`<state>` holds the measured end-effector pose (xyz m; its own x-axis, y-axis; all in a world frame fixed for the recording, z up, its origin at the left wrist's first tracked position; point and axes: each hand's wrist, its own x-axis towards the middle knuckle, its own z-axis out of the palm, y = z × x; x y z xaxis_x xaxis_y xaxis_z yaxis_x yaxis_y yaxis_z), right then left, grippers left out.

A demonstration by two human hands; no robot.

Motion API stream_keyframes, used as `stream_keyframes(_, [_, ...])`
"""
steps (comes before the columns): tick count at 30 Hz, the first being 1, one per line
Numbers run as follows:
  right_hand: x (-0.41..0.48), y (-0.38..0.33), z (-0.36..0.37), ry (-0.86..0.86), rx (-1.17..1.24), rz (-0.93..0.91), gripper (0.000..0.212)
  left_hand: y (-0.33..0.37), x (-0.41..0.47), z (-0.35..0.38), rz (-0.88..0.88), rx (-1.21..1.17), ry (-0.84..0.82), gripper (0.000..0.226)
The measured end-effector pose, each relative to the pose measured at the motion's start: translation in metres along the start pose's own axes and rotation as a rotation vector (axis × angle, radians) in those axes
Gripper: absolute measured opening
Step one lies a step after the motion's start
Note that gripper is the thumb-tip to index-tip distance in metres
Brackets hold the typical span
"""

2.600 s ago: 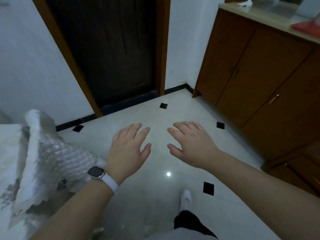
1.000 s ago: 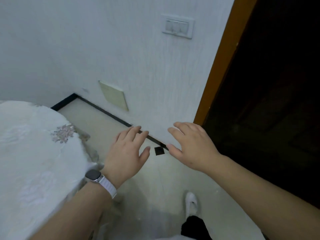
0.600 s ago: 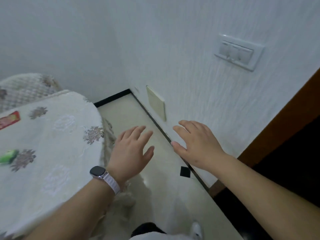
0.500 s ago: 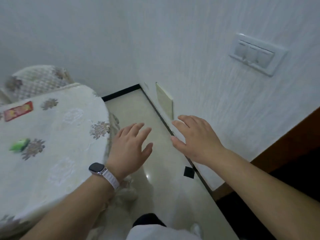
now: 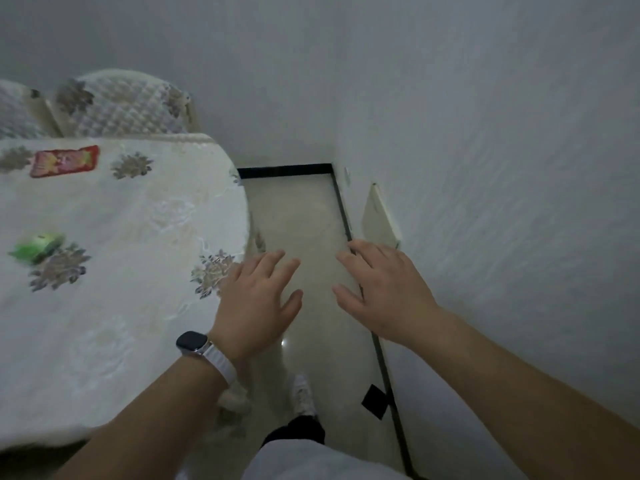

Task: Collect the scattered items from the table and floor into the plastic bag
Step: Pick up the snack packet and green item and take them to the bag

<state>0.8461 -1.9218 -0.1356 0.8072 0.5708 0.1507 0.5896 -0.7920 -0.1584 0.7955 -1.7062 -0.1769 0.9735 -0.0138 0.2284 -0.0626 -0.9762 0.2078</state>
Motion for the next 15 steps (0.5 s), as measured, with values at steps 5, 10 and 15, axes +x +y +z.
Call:
stream_keyframes(5, [0.107,0.027,0.001,-0.105,-0.038,0.0,0.062,-0.047,0.09,0.017,-0.023,-0.042,0.01,0.052])
stream_keyframes(10, [0.208,0.039,0.002,-0.03,-0.063,-0.058,0.057,-0.1,0.168,0.012,-0.095,-0.051,0.036,0.054])
stream_keyframes(15, [0.29,0.052,0.016,-0.022,-0.045,-0.115,0.055,-0.139,0.216,0.021,-0.182,-0.069,0.071,0.052])
